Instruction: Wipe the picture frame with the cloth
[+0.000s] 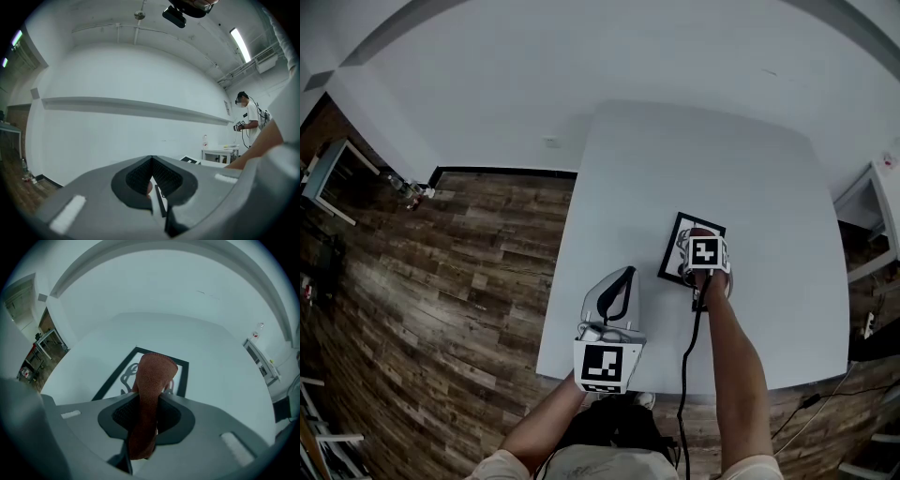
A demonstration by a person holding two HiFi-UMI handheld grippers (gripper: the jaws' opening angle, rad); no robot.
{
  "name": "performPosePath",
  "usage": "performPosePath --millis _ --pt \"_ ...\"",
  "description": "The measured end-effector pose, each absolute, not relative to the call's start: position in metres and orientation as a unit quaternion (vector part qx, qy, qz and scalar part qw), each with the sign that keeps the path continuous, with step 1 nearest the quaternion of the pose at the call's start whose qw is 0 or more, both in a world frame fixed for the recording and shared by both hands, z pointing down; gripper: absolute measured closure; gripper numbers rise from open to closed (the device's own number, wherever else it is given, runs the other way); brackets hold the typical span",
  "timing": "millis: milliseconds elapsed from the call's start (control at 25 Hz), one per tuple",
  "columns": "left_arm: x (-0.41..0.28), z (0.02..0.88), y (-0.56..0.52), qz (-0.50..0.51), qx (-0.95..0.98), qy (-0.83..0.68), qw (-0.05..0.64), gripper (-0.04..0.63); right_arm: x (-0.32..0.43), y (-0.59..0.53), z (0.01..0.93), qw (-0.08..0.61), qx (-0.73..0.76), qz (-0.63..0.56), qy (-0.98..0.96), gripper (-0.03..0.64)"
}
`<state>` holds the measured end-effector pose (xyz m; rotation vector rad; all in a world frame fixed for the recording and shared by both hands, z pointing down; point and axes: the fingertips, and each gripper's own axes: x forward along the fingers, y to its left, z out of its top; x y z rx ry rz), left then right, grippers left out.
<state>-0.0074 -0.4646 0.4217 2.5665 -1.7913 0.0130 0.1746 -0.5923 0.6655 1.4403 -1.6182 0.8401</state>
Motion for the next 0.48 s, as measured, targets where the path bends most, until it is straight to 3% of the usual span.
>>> performPosePath --millis 480 --pt "-0.005 0.422 -0.463 0.006 0.822 -0.57 0.006 0.595 0.204 -0.587 0.659 0.385 0.586 0.337 -0.628 0.508"
